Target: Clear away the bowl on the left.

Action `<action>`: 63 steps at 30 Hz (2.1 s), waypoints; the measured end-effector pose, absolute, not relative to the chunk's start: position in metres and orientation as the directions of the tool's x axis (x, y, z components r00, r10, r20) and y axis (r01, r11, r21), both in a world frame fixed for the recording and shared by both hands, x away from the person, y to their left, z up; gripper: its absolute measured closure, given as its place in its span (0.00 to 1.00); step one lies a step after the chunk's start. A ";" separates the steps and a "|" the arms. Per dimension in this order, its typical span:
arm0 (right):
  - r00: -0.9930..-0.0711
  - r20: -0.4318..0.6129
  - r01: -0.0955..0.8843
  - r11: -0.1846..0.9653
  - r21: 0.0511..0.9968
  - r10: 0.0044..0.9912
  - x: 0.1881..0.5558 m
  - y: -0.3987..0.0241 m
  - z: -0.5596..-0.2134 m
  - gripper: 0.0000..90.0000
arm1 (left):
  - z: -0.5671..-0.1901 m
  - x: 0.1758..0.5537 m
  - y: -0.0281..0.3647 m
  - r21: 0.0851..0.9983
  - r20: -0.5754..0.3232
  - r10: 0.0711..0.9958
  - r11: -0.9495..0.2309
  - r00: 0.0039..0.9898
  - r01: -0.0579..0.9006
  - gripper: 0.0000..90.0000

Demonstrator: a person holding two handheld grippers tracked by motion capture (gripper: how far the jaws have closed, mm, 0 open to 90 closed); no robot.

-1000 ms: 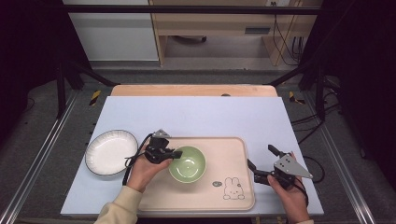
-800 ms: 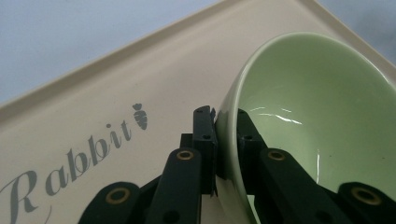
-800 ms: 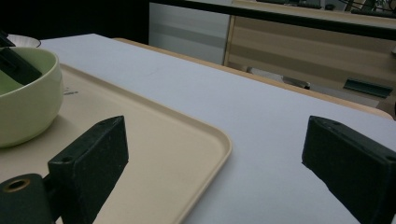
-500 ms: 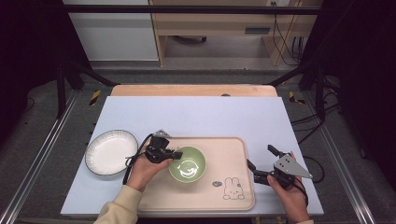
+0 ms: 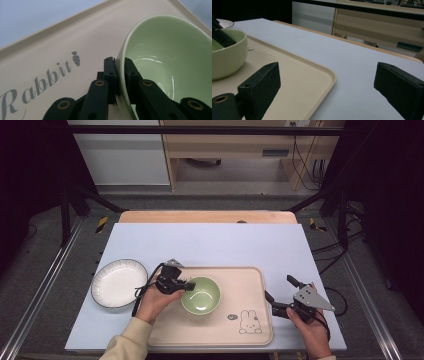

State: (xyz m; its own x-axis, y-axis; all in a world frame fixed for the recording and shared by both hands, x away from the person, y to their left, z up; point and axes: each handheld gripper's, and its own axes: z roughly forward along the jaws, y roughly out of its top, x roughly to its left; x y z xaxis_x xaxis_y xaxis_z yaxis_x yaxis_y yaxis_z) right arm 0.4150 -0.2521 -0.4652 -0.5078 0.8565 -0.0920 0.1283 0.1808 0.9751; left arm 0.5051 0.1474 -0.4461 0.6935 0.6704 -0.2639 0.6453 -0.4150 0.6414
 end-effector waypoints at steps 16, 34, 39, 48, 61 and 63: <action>-0.525 -0.096 0.133 0.193 0.972 0.846 0.415 -0.249 -0.466 0.06 | -0.447 0.507 0.146 0.635 -0.248 0.676 -0.428 0.694 0.644 0.93; -0.528 -0.085 0.132 0.180 0.975 0.845 0.417 -0.251 -0.466 0.05 | -0.446 0.508 0.144 0.631 -0.215 0.664 -0.466 0.716 0.621 0.92; -0.538 -0.075 0.132 0.171 0.976 0.840 0.420 -0.247 -0.467 0.05 | -0.446 0.506 0.143 0.644 -0.208 0.670 -0.454 0.712 0.615 0.91; -0.538 -0.077 0.129 0.172 0.977 0.839 0.416 -0.248 -0.467 0.05 | -0.437 0.505 0.142 0.681 -0.182 0.644 -0.463 0.743 0.568 0.75; -0.551 -0.079 0.131 0.179 0.975 0.831 0.418 -0.242 -0.468 0.05 | -0.431 0.500 0.136 0.748 -0.150 0.613 -0.443 0.776 0.494 0.38; -0.551 -0.078 0.132 0.180 0.975 0.830 0.418 -0.241 -0.468 0.05 | -0.430 0.500 0.136 0.752 -0.145 0.612 -0.443 0.777 0.489 0.36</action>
